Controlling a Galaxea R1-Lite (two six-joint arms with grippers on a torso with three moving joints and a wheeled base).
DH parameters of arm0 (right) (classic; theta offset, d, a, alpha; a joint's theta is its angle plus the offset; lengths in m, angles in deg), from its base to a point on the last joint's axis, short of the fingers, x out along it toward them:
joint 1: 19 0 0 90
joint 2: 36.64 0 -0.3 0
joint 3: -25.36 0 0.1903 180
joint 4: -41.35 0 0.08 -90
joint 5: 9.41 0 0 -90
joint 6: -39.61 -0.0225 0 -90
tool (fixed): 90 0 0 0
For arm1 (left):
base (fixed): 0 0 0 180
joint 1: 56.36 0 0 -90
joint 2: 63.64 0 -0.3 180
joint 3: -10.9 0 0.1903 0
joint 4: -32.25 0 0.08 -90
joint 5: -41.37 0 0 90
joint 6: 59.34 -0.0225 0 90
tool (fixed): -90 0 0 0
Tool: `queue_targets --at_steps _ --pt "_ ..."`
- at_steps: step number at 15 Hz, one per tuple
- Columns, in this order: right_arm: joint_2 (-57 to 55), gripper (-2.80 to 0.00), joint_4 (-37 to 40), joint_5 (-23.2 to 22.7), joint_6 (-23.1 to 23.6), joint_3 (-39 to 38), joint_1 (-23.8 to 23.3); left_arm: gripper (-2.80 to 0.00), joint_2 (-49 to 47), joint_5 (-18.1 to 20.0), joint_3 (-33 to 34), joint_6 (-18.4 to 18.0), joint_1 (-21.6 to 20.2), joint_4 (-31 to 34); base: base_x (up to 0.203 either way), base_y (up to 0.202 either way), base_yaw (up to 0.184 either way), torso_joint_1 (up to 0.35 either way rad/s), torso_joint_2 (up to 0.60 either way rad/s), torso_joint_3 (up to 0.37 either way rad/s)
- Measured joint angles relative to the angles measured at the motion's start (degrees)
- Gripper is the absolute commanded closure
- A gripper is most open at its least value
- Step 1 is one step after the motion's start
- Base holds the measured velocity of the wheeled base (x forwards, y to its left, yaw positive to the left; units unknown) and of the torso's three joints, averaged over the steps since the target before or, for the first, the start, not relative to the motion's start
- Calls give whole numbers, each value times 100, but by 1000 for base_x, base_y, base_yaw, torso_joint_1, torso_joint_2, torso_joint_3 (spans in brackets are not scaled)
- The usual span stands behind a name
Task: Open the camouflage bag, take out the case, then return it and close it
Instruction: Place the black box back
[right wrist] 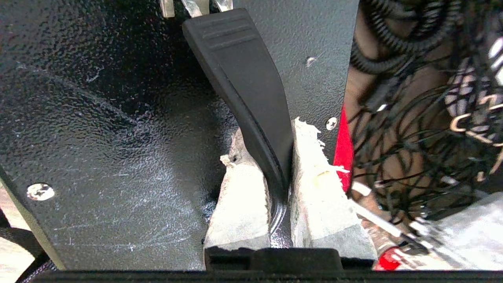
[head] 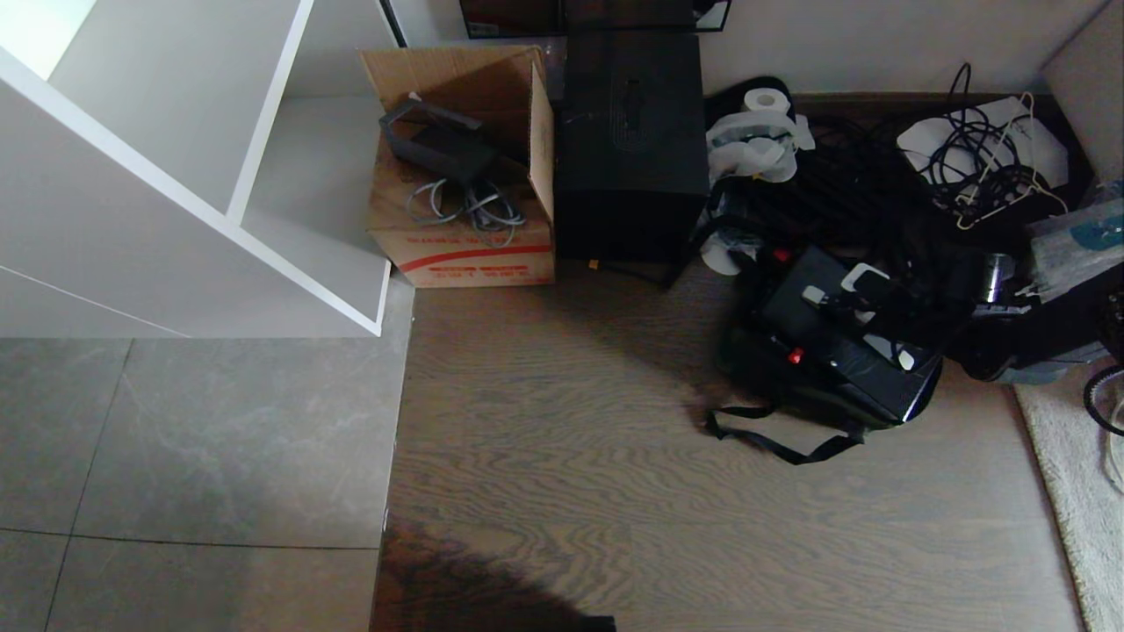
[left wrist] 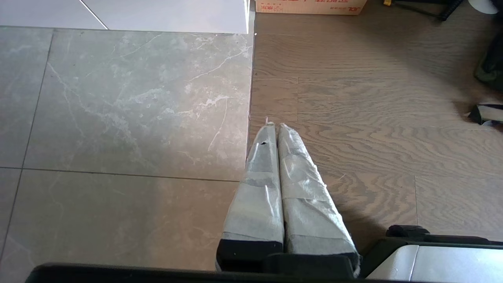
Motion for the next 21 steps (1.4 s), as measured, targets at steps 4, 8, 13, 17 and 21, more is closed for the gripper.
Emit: queue_targets --at_steps 4,8,13,17,21 --pt "-125 -280 6 -16 27 -5 72 0 0 2 0 -2 0 -5 0 0 0 0 0 0" --pt "-158 -280 174 6 -9 -18 102 0 0 2 0 -2 0 -2 0 0 0 0 0 0" --pt "192 -280 913 -5 -233 -542 139 0 0 -2 0 -2 0 1 0 0 0 0 0 0" --pt "682 -280 2077 -28 -1040 -883 171 0 0 2 0 -1 0 0 0 0 0 0 0 0" --pt "983 -280 3320 -1058 -1706 -1151 196 0 0 0 0 -2 0 -2 0 0 0 0 0 0"
